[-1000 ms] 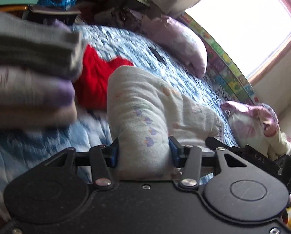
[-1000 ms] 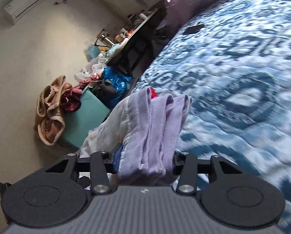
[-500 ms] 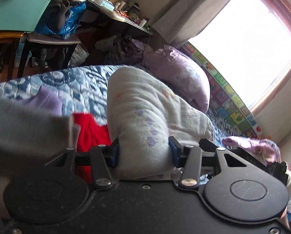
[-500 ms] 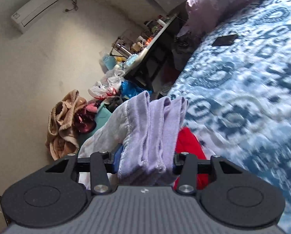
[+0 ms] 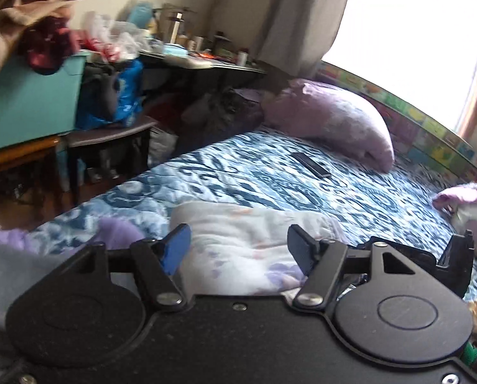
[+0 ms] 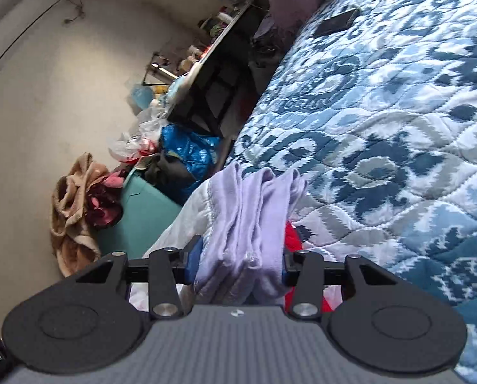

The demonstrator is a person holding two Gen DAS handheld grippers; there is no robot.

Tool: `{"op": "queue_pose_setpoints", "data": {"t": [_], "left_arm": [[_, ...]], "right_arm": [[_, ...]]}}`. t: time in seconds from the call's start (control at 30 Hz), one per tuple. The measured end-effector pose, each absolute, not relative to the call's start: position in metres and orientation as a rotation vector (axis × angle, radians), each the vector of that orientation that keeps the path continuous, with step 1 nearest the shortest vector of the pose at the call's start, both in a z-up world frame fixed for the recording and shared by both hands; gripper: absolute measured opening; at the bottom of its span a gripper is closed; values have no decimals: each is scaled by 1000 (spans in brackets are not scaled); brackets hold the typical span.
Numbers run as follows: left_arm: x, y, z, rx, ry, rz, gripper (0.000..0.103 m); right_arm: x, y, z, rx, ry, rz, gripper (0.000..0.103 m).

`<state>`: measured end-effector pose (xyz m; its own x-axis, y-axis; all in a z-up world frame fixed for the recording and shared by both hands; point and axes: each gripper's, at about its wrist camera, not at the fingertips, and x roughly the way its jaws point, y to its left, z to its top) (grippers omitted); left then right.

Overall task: Fold clothes
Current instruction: 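Place the folded garment on top of the red knit item and open both tools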

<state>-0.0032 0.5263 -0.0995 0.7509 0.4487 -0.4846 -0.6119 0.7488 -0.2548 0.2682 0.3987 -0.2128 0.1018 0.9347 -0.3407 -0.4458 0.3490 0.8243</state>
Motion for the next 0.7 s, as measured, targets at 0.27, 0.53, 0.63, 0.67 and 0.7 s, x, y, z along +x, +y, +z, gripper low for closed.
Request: {"op": "queue_pose_setpoints", "data": {"t": [0.27, 0.53, 0.63, 0.67, 0.7], "left_arm": [[43, 532, -173, -339, 604, 629, 64], [22, 527, -148, -384, 540, 607, 70], [8, 513, -137, -406, 532, 620, 75], [2, 509, -136, -423, 534, 613, 75], [-3, 505, -136, -438, 536, 608, 76]], "right_arm": [[274, 403, -235, 621, 1052, 1106, 53], [256, 368, -201, 472, 1003, 1028, 74], [240, 346, -185, 361, 990, 1014, 82], [235, 339, -180, 324, 985, 1009, 87], [229, 331, -176, 291, 980, 1003, 90]]}}
